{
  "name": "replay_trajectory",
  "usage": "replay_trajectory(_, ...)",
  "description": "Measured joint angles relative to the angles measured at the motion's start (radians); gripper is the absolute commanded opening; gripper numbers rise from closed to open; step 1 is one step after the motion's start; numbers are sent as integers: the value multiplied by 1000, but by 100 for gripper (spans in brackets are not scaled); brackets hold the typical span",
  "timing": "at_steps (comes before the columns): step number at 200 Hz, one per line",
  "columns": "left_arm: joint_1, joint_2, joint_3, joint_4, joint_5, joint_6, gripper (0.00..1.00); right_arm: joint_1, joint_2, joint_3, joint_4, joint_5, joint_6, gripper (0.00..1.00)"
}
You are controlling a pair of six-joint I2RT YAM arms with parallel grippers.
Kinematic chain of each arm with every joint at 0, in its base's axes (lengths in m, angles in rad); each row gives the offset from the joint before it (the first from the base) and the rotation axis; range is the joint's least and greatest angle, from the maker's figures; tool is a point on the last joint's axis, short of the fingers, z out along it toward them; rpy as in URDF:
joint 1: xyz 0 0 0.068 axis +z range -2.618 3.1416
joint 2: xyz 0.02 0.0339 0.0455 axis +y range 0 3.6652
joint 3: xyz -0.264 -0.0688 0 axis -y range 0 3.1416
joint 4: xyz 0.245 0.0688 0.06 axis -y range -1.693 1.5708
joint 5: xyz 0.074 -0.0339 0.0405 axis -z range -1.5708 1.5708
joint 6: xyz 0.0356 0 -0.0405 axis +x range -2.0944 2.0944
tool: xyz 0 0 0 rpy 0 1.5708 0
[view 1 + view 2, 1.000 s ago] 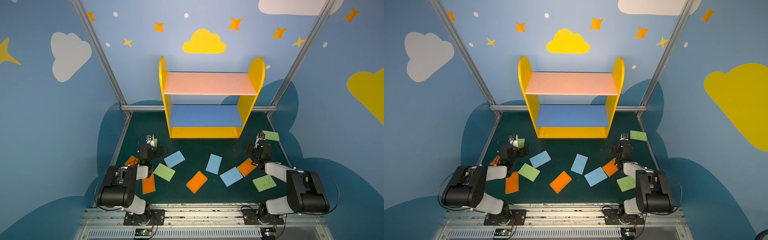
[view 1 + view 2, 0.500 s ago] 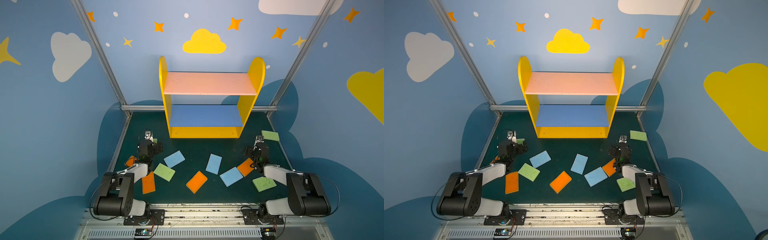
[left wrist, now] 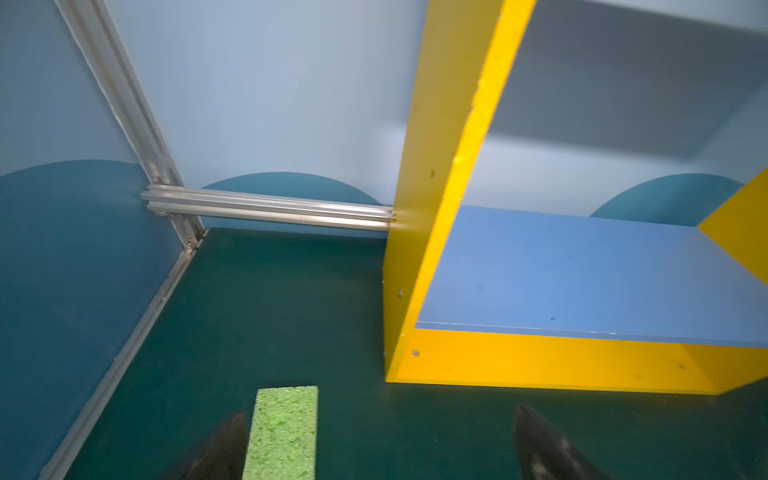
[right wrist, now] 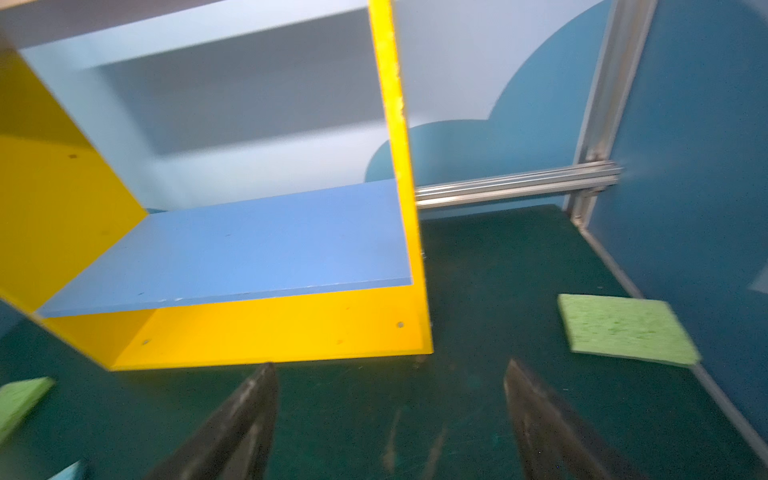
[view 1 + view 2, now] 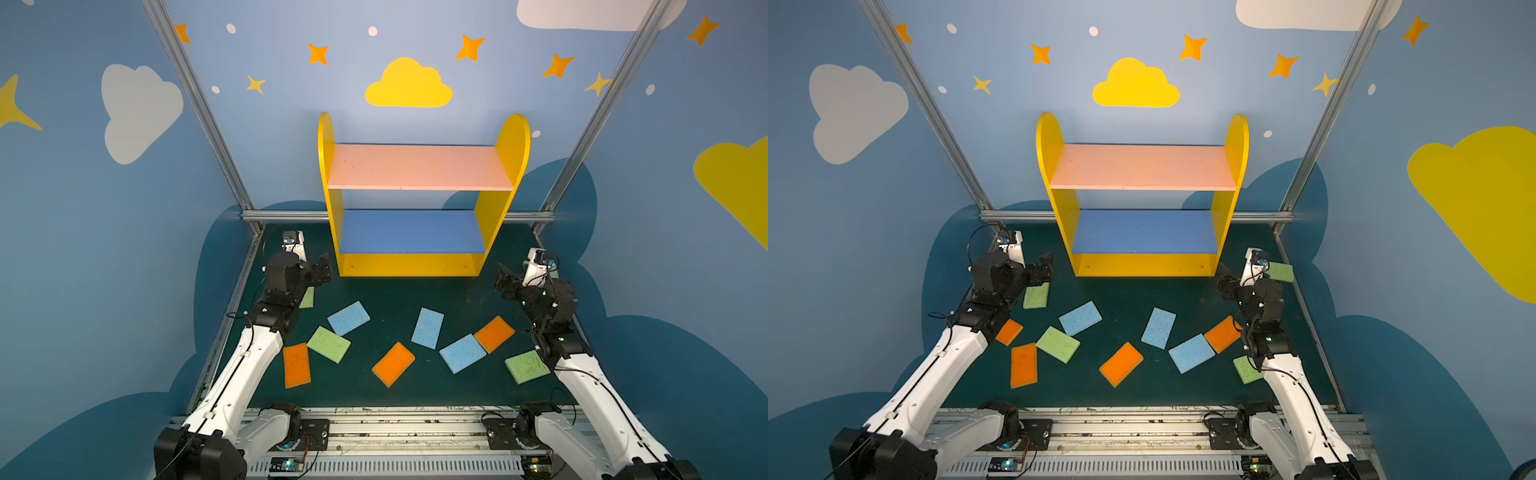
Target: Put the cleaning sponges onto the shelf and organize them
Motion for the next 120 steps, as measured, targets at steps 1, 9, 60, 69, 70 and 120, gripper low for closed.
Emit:
replay_trajectory(1,-6,-2,1,-5,0,-3,98,0,0,3,-7,-12,2,79)
replay_trajectory(9,-33,-24,2,-49,-4,-29,97,7,3,17,-39,-51,17,78)
replay_trajectory(60,-135,-233,-193,-201,1,-212,93,164,74,189,-214,-334,134,73)
replay_trajectory(69,-148,-255,-233,-214,1,-238,92,216,95,211,-228,-352,137,73)
replay_trajectory(70,-150,-256,-236,-215,2,-243,91,227,100,214,-231,-356,137,73)
replay_trajectory(120,-180,-277,-357,-220,3,-352,74,509,367,285,-251,-393,133,67)
